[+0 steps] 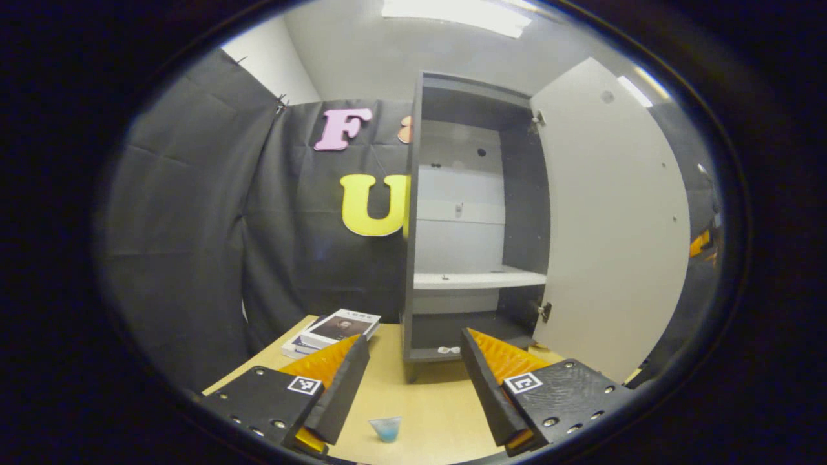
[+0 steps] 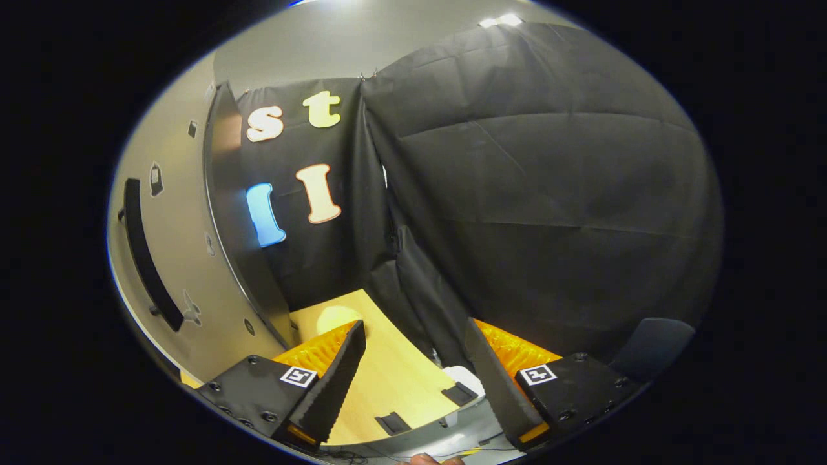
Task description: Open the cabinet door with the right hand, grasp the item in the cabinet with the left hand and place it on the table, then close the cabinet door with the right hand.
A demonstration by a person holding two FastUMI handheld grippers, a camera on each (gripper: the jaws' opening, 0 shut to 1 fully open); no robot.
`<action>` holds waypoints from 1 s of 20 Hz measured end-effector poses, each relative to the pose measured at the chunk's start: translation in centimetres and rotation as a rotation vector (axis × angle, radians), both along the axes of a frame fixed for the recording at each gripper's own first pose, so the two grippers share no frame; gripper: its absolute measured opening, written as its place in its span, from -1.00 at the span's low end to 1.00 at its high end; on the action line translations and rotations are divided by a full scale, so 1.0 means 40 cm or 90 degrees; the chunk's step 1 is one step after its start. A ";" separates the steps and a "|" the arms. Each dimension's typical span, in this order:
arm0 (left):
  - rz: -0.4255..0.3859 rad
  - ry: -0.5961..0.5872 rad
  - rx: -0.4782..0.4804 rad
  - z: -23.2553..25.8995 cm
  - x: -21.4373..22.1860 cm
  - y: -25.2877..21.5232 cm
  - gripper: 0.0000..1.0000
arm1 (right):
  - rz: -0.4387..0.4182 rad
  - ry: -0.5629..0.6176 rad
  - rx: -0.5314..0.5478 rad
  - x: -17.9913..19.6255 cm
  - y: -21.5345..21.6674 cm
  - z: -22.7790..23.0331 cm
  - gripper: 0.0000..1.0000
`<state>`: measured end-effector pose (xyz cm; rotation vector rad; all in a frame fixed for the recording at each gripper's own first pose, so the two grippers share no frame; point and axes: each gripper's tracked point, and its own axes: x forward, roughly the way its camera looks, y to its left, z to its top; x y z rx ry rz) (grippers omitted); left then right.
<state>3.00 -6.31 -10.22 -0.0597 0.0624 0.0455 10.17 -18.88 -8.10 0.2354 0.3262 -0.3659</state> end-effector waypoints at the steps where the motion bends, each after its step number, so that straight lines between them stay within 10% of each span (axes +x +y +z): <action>1: 0.007 -0.005 -0.003 0.027 -0.001 -0.002 0.73 | 0.008 -0.011 0.011 0.010 0.005 0.011 0.96; 14: 0.099 0.025 0.044 0.190 -0.096 -0.032 0.83 | 0.292 -0.089 -0.021 0.070 0.250 0.204 0.96; 20: 0.152 0.078 0.106 0.189 -0.093 0.027 0.84 | 0.329 -0.125 -0.013 0.077 0.291 0.269 0.84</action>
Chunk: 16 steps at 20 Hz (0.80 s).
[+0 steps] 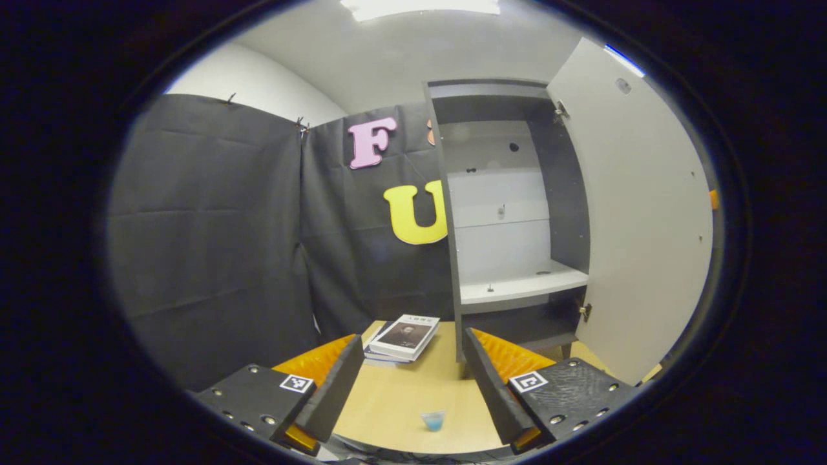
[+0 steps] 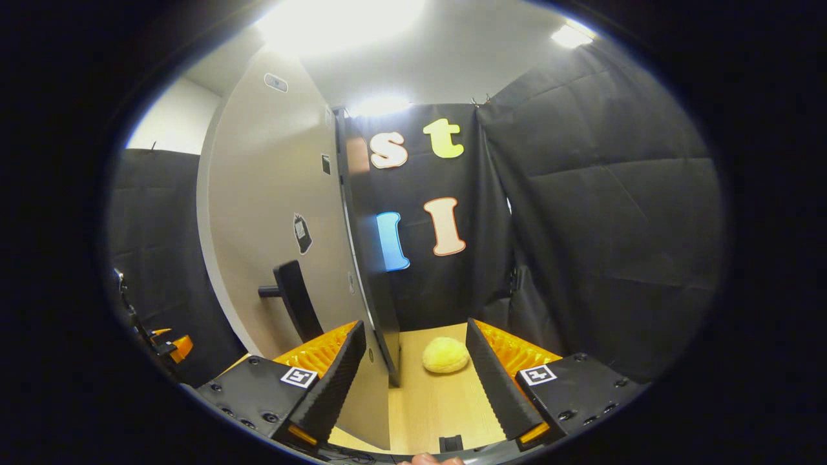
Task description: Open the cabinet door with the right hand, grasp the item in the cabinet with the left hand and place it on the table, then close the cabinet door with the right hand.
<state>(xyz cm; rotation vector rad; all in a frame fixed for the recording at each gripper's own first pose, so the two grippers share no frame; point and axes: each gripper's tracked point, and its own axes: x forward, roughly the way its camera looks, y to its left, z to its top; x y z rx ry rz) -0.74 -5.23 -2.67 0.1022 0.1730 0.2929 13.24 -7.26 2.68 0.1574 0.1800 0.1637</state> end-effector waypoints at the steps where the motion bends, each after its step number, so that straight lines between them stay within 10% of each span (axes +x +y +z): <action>1: 0.001 0.005 -0.009 -0.005 0.004 0.008 0.84 | 0.003 -0.001 0.009 0.002 0.008 0.005 0.84; 16: -0.074 0.067 -0.022 -0.138 0.062 0.182 0.89 | -0.131 -0.024 -0.085 -0.053 0.076 0.032 0.95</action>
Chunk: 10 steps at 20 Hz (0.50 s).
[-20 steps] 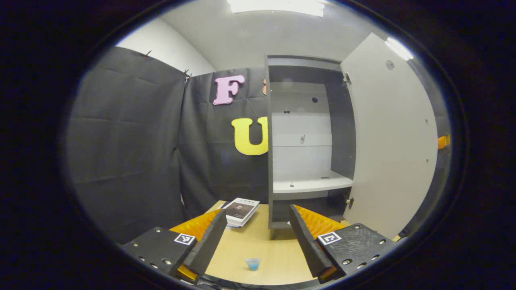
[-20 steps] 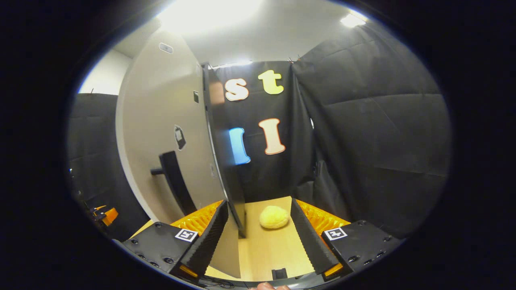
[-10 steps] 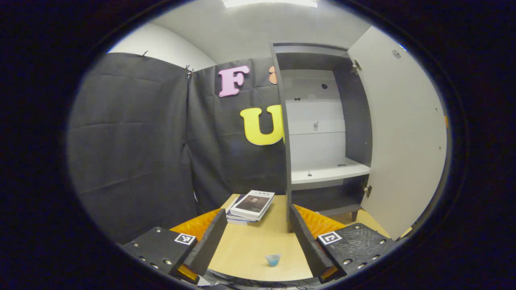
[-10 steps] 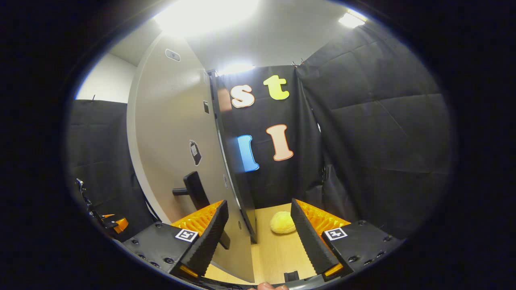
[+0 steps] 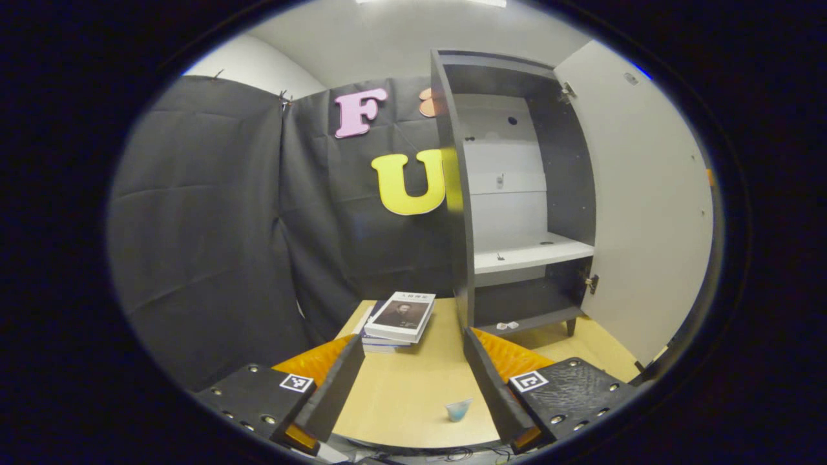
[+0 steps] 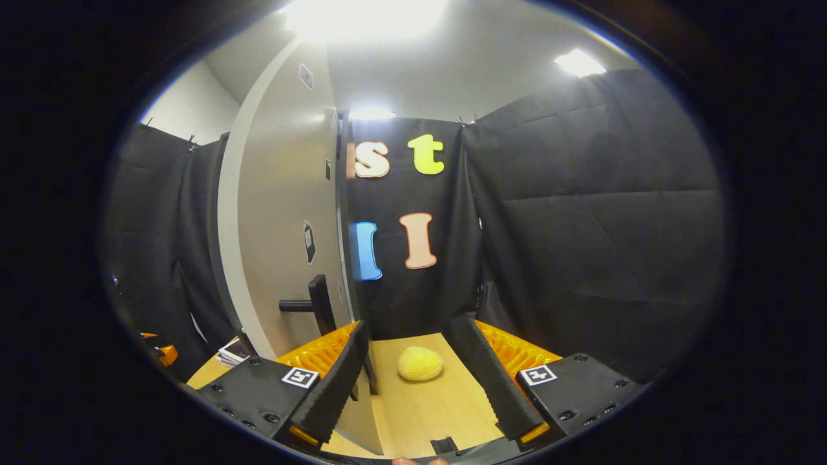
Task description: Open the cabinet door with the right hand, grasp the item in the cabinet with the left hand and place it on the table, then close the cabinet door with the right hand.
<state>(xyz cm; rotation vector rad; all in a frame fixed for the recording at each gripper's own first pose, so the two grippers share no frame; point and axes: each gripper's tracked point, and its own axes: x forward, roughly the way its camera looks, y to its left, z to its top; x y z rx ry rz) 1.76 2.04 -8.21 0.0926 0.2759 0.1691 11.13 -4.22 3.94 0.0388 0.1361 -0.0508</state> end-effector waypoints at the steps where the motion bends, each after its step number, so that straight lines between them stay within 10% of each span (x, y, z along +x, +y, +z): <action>1: -0.001 0.002 0.003 -0.006 0.002 0.018 0.89 | -0.001 0.001 0.000 -0.003 0.016 0.001 1.00; 10: 0.010 0.018 0.001 -0.067 0.016 0.122 0.89 | 0.053 0.029 0.036 -0.024 0.202 -0.012 0.94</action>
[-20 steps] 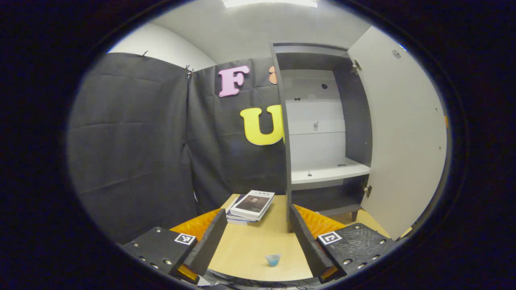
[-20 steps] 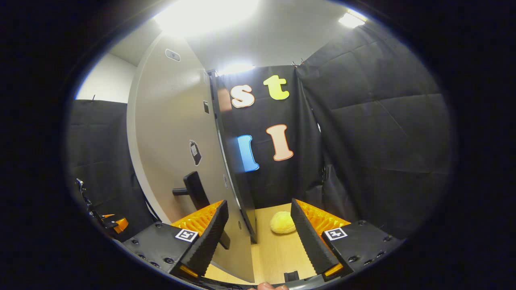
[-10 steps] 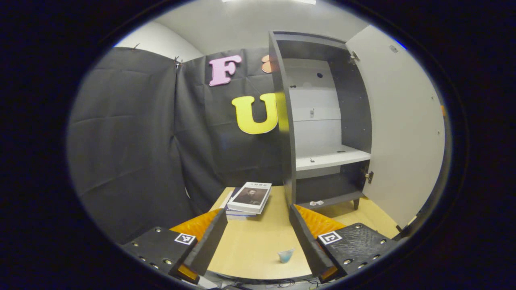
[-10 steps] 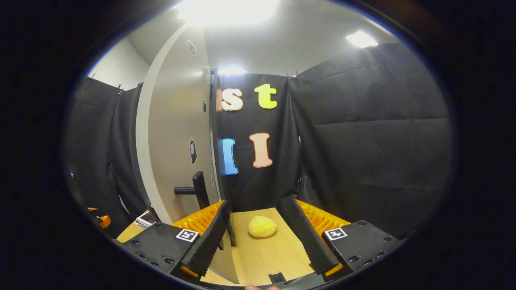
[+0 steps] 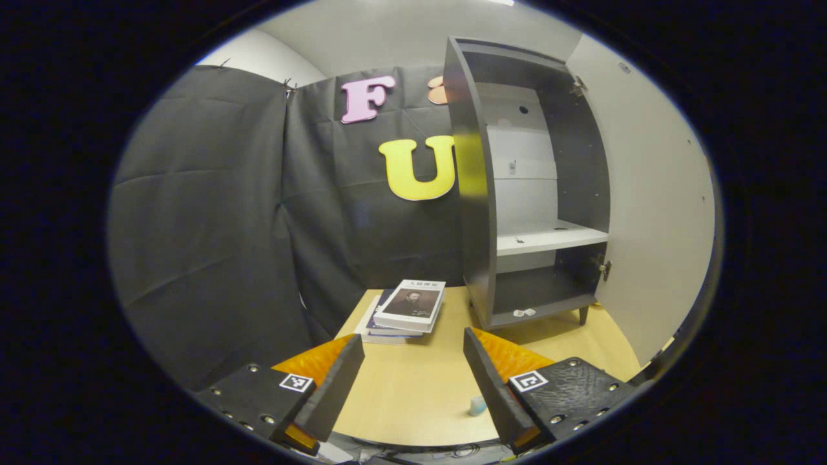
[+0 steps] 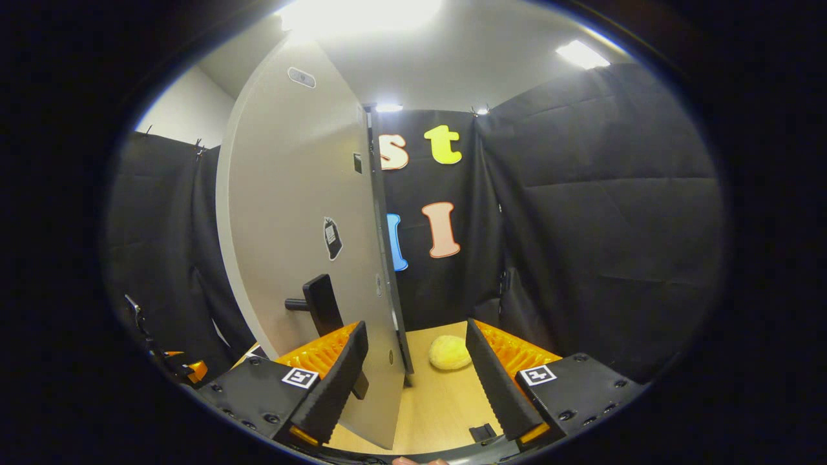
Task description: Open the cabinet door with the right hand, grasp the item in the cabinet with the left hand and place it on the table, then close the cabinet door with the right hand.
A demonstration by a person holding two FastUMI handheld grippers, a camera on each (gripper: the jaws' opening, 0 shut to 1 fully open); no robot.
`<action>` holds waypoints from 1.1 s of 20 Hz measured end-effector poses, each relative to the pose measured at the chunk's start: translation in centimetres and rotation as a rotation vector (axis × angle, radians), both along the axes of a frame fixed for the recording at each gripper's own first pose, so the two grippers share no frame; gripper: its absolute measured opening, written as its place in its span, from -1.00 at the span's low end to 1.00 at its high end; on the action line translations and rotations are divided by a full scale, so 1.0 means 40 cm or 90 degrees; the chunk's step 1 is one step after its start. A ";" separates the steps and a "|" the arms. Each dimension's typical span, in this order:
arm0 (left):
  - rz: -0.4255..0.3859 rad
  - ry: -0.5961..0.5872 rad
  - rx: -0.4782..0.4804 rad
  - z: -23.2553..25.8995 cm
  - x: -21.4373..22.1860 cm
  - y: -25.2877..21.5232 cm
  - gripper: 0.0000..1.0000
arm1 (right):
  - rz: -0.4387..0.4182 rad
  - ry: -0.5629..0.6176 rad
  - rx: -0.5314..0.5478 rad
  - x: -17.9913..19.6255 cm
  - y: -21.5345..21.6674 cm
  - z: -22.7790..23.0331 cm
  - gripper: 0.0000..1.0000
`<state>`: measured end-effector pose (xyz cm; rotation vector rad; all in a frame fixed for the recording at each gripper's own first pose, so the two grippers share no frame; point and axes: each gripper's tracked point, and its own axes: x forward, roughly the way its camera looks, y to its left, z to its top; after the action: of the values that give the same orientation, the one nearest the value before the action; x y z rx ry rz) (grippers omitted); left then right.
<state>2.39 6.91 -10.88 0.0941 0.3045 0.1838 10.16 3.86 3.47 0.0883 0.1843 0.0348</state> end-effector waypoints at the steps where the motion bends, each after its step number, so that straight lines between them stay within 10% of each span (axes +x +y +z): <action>1: 0.000 -0.005 0.004 0.007 0.003 0.008 0.88 | 0.007 0.001 -0.006 0.003 0.018 0.003 0.94; 22: 0.077 -0.078 0.024 0.044 0.005 0.262 0.84 | 0.194 0.028 0.117 0.169 0.548 -0.028 0.95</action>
<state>2.58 17.41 -9.13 0.1007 0.1846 0.3144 16.93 25.79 2.36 0.2440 0.2373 0.3549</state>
